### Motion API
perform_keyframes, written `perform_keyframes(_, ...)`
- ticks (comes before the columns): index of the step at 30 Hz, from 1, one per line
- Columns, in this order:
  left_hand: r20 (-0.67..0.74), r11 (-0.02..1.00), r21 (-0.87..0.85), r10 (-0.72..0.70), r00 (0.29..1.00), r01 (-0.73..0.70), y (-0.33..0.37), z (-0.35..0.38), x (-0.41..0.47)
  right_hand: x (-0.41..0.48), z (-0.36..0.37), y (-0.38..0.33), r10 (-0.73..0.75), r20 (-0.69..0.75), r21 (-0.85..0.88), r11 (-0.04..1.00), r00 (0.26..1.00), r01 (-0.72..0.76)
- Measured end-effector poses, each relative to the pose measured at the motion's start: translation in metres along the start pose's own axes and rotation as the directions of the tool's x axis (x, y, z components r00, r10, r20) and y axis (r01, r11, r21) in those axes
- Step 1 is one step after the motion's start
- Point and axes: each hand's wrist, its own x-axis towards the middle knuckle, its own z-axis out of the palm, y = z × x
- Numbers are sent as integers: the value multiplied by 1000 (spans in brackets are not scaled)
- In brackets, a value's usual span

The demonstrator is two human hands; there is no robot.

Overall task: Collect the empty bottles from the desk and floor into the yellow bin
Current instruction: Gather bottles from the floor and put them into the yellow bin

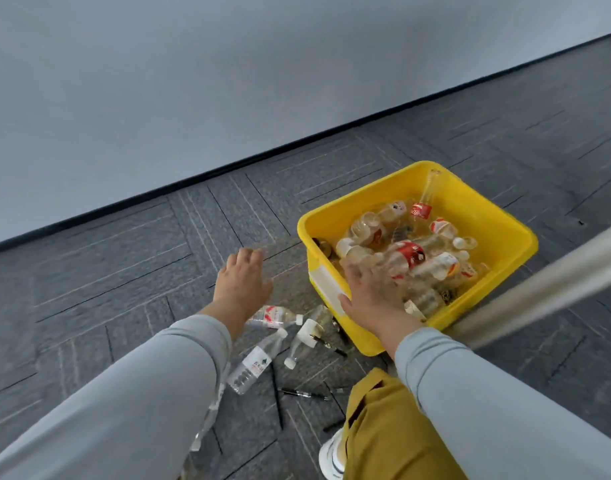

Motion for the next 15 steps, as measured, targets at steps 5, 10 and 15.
perform_keyframes(5,55,994,-43,-100,993,103,-74,38,-14,28,54,-59,-139,102,2,990,985,139)
perform_keyframes(10,197,973,-55,-211,957,226,-142,92,-26,59,116,-107,-220,295,-21,971,930,237)
perform_keyframes(15,303,959,-30,-258,917,280,-190,150,-32,90,158,-129,-285,386,-34,946,877,322)
